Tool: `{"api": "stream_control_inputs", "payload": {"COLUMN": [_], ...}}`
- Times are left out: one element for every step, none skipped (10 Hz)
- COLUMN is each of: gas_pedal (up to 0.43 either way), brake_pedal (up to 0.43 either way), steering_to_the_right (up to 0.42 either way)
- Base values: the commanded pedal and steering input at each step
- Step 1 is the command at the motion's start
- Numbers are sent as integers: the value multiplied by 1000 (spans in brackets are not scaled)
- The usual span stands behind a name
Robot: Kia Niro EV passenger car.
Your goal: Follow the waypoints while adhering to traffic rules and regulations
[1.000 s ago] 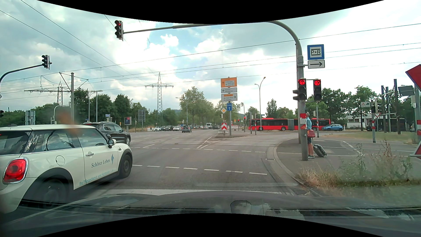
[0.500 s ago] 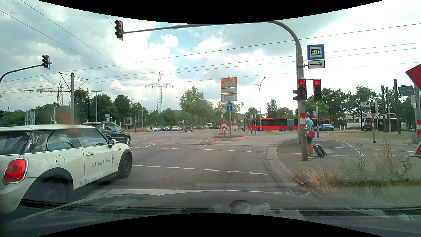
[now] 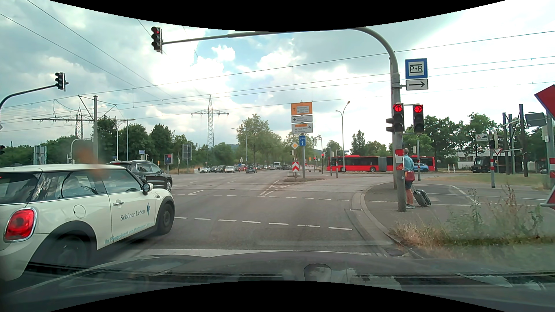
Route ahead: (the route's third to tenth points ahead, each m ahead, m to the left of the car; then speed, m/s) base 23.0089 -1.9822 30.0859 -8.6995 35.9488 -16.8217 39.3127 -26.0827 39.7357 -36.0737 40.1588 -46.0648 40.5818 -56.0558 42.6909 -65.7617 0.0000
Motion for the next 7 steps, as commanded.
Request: {"api": "stream_control_inputs", "payload": {"gas_pedal": [0,0,0,0,0,0,0], "brake_pedal": [280,280,280,280,280,280,280], "steering_to_the_right": [4,4,4,4,4,4,4]}}
